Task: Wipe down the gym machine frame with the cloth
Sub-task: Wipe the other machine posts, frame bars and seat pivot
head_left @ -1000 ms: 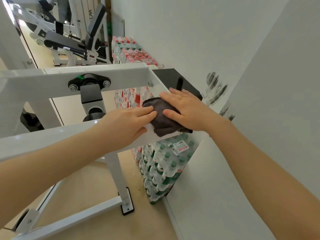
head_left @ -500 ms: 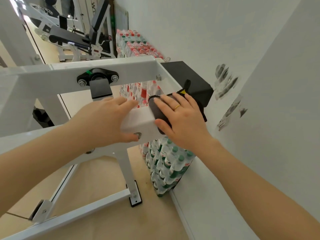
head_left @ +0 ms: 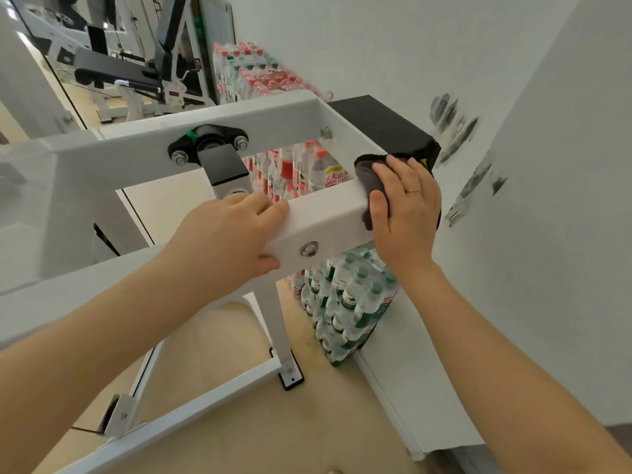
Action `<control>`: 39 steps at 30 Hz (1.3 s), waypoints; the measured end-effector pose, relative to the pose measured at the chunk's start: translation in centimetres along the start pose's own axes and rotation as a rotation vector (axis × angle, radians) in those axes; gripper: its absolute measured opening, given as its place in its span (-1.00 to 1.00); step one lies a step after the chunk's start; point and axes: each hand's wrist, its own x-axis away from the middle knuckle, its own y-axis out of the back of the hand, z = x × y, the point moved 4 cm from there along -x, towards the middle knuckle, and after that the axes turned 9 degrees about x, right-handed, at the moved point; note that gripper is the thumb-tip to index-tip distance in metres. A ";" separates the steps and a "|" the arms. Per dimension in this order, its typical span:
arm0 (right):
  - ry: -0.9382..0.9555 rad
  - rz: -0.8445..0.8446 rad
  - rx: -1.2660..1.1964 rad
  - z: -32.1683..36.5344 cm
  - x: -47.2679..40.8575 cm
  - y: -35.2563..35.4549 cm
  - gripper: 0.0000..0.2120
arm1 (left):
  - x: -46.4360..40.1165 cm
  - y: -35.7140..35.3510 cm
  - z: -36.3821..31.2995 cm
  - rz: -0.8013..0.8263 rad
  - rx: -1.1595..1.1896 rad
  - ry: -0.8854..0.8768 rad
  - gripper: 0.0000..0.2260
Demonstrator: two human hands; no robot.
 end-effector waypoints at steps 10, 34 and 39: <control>0.170 -0.022 0.069 7.1 4.4 -0.2 -0.50 | 0.3 -0.1 0.4 0.115 0.036 0.090 -0.49; 0.203 0.112 -0.326 16.6 10.3 0.2 -0.51 | 14.9 -0.4 -0.2 -0.232 -0.069 0.418 -0.46; 0.049 0.053 -0.159 14.4 9.3 -0.2 -0.50 | 20.6 0.0 1.0 -0.136 -0.173 0.515 -0.40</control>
